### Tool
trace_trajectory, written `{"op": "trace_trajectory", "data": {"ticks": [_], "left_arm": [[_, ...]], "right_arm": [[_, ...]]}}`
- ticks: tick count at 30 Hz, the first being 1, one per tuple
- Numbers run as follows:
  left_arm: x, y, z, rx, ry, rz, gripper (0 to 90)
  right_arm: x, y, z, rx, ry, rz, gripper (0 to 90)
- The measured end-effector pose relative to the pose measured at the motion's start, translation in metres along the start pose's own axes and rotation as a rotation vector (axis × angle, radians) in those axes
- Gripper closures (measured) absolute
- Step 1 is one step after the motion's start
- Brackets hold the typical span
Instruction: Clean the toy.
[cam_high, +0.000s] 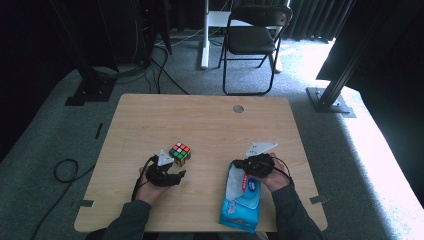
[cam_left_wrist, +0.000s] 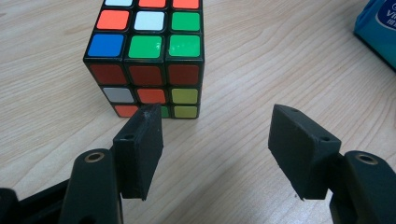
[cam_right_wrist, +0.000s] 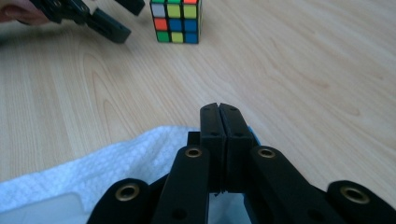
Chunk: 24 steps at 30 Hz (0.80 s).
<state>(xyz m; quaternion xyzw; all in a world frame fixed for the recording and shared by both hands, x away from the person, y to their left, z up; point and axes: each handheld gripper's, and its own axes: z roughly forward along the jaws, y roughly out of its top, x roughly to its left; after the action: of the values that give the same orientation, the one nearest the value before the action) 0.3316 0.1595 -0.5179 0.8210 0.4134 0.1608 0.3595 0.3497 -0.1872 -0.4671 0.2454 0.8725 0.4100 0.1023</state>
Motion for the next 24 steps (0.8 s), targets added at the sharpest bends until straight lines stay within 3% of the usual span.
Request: {"op": "trace_trajectory", "data": {"ticks": [15,24], "left_arm": [[0.0,0.0,0.001,0.005,-0.001,-0.001,35.6],[0.0,0.0,0.002,0.006,0.0,-0.001,35.6]], "right_arm": [[-0.005,0.002,-0.013,-0.102,-0.033,0.04,89.8],[-0.011,0.001,-0.023,-0.164,-0.082,0.069,90.0]]}}
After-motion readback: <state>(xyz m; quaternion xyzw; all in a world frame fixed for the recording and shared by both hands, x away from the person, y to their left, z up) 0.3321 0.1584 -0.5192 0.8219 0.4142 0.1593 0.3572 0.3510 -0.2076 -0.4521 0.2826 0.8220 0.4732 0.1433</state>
